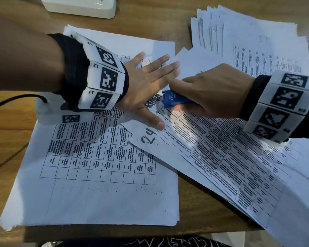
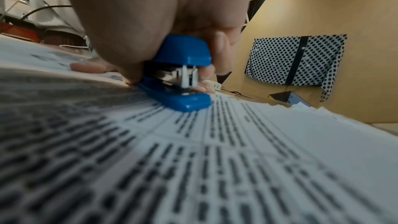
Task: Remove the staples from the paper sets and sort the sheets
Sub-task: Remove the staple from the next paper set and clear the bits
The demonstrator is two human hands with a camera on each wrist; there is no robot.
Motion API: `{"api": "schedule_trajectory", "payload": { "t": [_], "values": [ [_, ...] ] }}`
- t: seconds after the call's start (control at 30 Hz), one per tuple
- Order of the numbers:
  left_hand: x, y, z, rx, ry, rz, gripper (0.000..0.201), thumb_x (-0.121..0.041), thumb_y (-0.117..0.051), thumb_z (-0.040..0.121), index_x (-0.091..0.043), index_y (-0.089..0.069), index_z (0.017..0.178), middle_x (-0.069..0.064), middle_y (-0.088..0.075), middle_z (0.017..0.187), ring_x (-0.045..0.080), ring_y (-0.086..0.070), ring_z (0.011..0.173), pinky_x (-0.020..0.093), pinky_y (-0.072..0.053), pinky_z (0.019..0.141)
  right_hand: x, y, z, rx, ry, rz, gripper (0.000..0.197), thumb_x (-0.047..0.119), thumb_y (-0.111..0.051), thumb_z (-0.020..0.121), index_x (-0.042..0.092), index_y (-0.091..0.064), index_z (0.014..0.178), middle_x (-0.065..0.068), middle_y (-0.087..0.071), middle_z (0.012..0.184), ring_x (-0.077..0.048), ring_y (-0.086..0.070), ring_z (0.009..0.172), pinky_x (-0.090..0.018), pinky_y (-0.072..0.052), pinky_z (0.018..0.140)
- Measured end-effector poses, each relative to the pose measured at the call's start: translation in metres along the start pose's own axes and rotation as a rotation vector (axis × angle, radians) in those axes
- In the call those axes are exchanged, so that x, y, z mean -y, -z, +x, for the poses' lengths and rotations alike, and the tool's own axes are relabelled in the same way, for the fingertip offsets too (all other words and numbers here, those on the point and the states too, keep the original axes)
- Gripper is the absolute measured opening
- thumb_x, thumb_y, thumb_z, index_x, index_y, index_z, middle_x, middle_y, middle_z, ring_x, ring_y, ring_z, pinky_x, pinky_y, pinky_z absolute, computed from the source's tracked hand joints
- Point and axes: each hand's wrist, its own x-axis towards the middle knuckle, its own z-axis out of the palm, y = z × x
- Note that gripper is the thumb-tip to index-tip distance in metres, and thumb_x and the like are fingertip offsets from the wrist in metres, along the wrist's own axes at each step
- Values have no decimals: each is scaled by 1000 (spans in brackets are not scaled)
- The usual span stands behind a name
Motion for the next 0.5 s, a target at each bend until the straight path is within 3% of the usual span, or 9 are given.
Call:
{"api": "schedule_trajectory", "payload": {
  "t": [0.1, 0.2, 0.3, 0.4, 0.5],
  "values": [
    [1, -2, 0, -13, -8, -15, 126, -93, -24, 55, -17, 31, 140, -4, 37, 148, 14, 34, 136, 49, 16, 110, 3, -2, 0, -16, -51, 51, 31, 48, -29, 84, 22, -24, 99, -7, -61, 75, -30, -50, 51, -20, -11, 45],
    [1, -2, 0, -14, -5, -16, 126, -93, -24, 56, -17, 31, 140, -4, 36, 148, 14, 33, 136, 49, 16, 109, 9, -2, 1, 12, -163, 262, 26, 49, -36, 87, 29, -20, 88, 5, -38, 61, -14, -33, 48, -27, -19, 46],
    [1, -2, 0, -13, -5, -20, 126, -94, -24, 57, -17, 31, 140, -4, 37, 148, 14, 33, 136, 51, 15, 110, 15, -2, 2, 7, -221, 295, 30, 46, -40, 90, 30, -16, 87, 9, -29, 58, -7, -28, 48, -24, -18, 45],
    [1, -2, 0, -12, -5, -11, 126, -92, -22, 53, -17, 31, 140, -5, 37, 148, 14, 33, 136, 51, 14, 110, 19, -2, 1, 2, -236, 185, 28, 53, -28, 86, 29, -13, 86, 5, -33, 60, -18, -30, 47, -25, -15, 44],
    [0, -1, -1, -3, -3, -4, 127, -94, -24, 56, -16, 30, 140, -5, 37, 148, 14, 33, 136, 52, 13, 111, 19, -3, 0, -41, -199, 65, 33, 51, -28, 89, 22, -25, 104, -4, -55, 73, -28, -36, 52, -24, -14, 44]
  ]
}}
